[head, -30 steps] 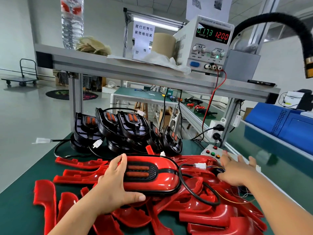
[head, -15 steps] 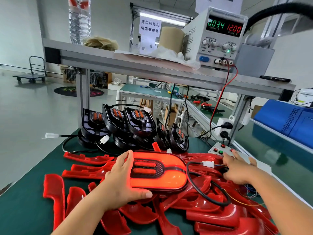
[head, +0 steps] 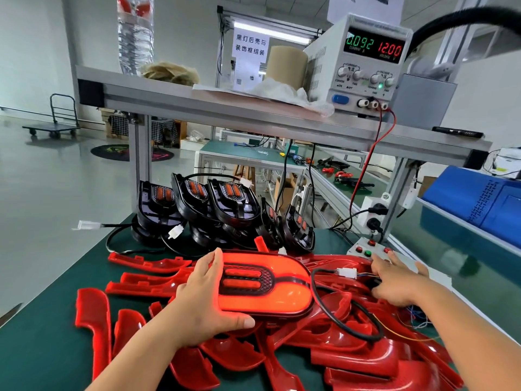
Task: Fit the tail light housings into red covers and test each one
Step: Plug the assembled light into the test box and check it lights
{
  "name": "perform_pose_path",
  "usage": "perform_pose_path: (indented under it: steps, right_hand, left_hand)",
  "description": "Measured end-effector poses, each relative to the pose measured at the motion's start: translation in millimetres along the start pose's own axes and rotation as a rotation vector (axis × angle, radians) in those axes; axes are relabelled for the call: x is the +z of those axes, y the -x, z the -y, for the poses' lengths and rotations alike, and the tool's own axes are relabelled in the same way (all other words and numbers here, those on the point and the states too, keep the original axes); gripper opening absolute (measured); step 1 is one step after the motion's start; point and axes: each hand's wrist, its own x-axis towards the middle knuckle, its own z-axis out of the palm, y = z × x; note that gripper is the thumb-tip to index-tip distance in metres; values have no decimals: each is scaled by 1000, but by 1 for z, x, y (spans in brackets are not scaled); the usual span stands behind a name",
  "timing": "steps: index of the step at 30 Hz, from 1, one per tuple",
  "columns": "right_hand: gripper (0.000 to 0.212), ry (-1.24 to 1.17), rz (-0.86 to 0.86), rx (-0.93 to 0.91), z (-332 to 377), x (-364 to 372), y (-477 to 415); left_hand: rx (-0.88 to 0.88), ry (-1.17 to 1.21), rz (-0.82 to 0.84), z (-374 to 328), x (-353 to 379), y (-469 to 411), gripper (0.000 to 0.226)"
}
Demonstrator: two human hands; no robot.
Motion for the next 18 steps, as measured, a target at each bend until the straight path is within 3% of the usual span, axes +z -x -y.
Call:
perform_pose_path:
  steps: [8, 13, 18]
  right_hand:
    - [85, -16, -19, -22, -3, 4, -3]
    - [38, -109, -34, -45, -6, 0, -6]
    - [64, -85, -89, -117, -1, -5, -14]
  left_hand:
    - [-13, -3, -3, -1, 1, 0, 140]
    - [-41, 29, -9, -3, 4, -1, 139]
    - [-63, 30, -9, -5, 4, -1, 139]
